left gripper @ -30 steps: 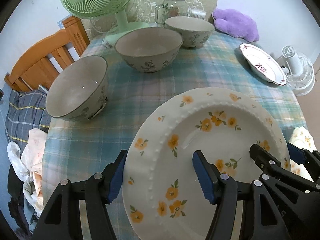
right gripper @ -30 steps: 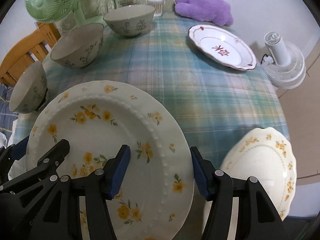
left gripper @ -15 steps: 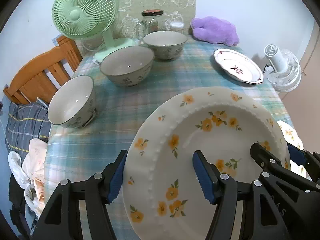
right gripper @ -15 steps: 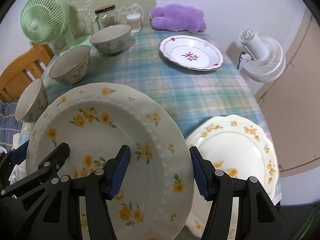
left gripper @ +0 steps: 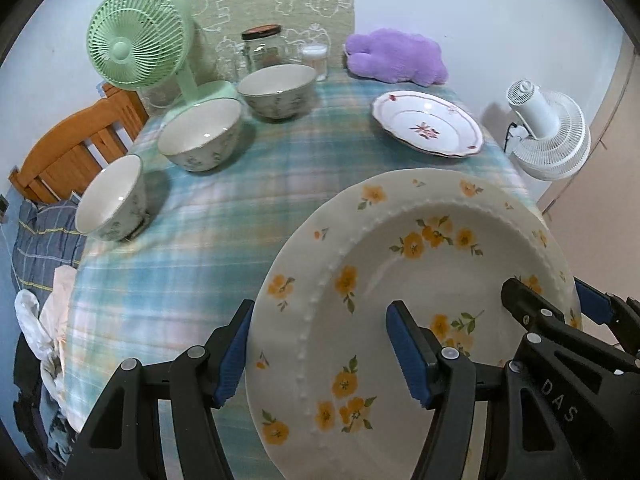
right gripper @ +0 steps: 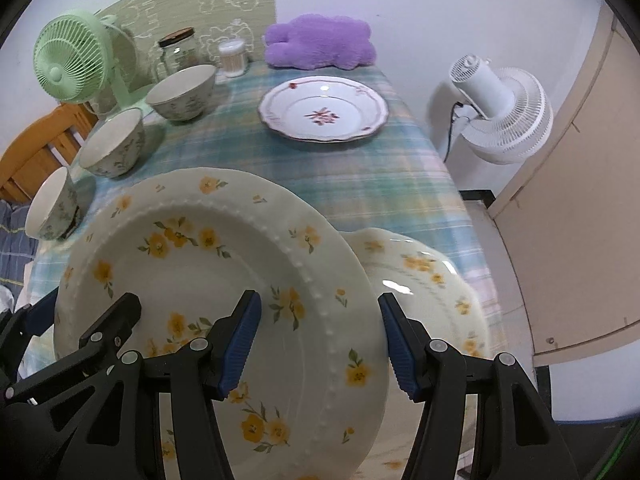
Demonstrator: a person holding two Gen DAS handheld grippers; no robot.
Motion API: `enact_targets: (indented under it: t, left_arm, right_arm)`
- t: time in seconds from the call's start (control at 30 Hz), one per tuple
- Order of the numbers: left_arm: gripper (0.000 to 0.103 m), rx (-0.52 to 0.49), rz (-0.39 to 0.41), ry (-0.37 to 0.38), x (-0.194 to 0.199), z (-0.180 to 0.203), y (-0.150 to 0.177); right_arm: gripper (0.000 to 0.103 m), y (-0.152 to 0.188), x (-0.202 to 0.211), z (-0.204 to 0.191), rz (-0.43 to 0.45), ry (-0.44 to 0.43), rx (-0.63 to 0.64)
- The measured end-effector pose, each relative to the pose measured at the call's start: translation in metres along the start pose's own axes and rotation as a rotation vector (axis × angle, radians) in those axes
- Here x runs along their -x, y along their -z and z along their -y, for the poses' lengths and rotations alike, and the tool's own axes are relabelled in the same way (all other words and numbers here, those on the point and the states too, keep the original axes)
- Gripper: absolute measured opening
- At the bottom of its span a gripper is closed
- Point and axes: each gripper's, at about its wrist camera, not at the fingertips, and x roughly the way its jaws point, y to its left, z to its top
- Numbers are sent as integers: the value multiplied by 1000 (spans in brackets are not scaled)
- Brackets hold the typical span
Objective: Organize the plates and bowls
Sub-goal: 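Lift the beaded-rim plate and carry it toward the scalloped plate, then lower the beaded-rim plate onto the scalloped plate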
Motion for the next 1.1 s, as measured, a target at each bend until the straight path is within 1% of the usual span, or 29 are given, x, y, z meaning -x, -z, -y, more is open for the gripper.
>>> enact_targets:
  t: [0.4,0.67,0.87,1.1]
  left_arm:
    - [66,22,-31,35,-12,69,6]
    - [67,37,-62,62,-27,101,8]
    - [67,73,-95,74,-39,113,14]
    - [68,78,-123,68,-51,120,15]
  right_arm:
    - [63,4,-7,72,-26,24,1]
    - [63,7,-19,111,-48,42,5]
    - [63,9,-27,127,-69,46,18]
    - [63,8,-37,132,-89,44,40]
